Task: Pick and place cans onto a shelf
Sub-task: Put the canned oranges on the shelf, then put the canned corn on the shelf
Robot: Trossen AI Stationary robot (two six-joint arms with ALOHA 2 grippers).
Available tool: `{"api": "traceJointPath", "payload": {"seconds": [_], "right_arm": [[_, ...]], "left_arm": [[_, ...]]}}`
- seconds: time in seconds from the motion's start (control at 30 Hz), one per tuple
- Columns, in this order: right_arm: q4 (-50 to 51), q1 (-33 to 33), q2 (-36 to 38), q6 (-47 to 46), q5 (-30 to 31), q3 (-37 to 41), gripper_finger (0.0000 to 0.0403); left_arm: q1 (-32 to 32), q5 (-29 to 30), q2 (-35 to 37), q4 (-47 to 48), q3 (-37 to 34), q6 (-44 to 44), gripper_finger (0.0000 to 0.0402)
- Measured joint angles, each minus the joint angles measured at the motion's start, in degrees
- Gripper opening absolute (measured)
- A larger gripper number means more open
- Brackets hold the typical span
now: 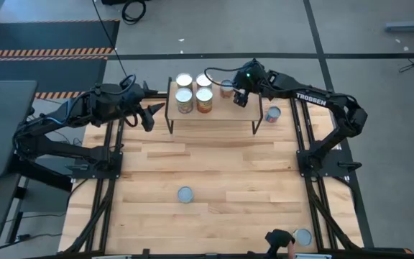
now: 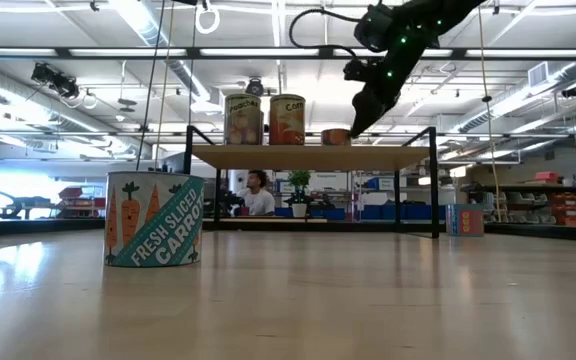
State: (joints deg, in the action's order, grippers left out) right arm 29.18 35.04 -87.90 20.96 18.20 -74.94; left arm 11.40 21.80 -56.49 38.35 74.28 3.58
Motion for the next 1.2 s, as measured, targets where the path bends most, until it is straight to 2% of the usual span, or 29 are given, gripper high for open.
{"api": "traceJointPath", "payload": {"seconds": [0.13,0.33,0.57,0.8,1.0,1.2], "right_arm": [[-1.0,1.6,-0.3,-0.1,-0.2,0.0,0.0362],[-4.2,1.8,-1.8,-0.7,-3.7,0.0,0.0361],[-2.9,1.3,-2.8,-1.5,-2.9,0.1,0.0361],[2.4,-1.5,-0.6,-4.6,-7.2,0.1,0.0361],[3.6,-1.7,7.1,-12.7,-14.9,0.1,0.0356],[5.2,2.4,18.8,-16.1,-13.2,3.5,0.0348]], "left_arm": [[0.0,0.0,0.0,-0.3,0.0,0.3,0.0243],[0.0,0.0,0.0,-1.1,0.0,-0.2,0.0243],[0.0,0.0,0.0,-1.1,0.0,-0.2,0.0243],[0.0,0.0,0.0,-1.1,0.0,-0.1,0.0243],[0.0,-0.2,0.0,-1.6,0.0,-0.2,0.0243],[0.0,-3.5,-0.1,-4.5,0.0,-0.2,0.0243]]}}
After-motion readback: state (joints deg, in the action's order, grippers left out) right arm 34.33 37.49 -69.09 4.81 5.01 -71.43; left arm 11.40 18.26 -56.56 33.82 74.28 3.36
